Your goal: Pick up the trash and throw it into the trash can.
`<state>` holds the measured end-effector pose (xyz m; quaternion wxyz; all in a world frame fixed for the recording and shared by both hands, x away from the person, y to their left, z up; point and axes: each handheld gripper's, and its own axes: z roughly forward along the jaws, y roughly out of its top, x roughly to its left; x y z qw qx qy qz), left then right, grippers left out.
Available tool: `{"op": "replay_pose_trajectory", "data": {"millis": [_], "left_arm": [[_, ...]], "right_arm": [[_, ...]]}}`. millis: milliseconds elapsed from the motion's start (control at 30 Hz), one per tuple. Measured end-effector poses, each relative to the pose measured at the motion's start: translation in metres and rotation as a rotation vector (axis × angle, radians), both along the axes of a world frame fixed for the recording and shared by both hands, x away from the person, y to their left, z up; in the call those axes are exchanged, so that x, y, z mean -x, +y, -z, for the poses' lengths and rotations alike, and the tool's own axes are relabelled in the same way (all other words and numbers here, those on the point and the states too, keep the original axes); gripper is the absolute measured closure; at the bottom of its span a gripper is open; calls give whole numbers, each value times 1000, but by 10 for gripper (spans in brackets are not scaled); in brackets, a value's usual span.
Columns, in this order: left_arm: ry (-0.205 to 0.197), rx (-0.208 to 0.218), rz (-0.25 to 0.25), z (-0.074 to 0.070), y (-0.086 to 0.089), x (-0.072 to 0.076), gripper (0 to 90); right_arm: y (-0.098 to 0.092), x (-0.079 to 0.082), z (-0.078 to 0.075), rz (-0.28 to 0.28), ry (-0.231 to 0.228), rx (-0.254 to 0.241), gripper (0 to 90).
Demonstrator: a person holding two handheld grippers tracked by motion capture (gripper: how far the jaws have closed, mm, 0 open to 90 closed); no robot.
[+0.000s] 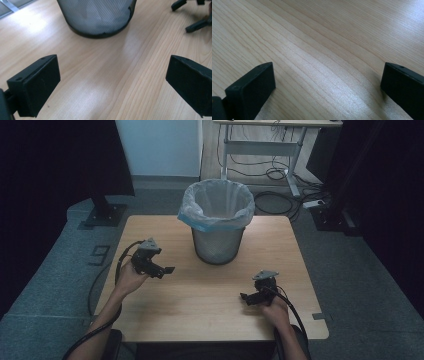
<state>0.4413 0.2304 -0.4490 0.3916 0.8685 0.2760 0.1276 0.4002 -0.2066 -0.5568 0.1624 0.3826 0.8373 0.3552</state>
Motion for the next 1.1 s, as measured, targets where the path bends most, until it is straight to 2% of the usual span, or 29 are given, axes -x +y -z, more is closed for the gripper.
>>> {"op": "replay_pose_trajectory", "data": {"millis": [33,200,233,300,333,400,467,533,633,667,700,800,967,1100], "left_arm": [[0,0,0,0,0,0,0],[15,-6,-2,23,-2,4,0],[15,-6,-2,23,-2,4,0],[31,14,-4,36,-1,6,0],[31,14,-4,36,-1,6,0],[36,16,-8,48,-2,9,0],[38,13,-6,52,-2,10,0],[46,14,-5,64,-2,13,0],[55,-7,-2,71,-2,14,0],[53,-45,2,77,-3,15,0],[56,-55,5,80,-3,16,0],[68,-63,9,85,-4,17,0],[86,-111,21,98,-8,18,0],[80,-107,21,99,-9,18,0]], "right_arm": [[0,0,0,0,0,0,0],[0,0,0,1,1,0,0],[0,0,0,1,1,0,0],[0,0,0,1,1,0,0],[0,0,0,1,1,0,0],[0,0,0,1,1,0,0],[0,0,0,1,1,0,0],[0,0,0,1,1,0,0],[0,0,0,0,0,0,0],[0,0,0,0,0,0,0],[0,0,0,0,0,0,0],[0,0,0,3,0,0,0],[0,1,0,5,0,0,0],[0,1,0,5,0,-1,0]]}}
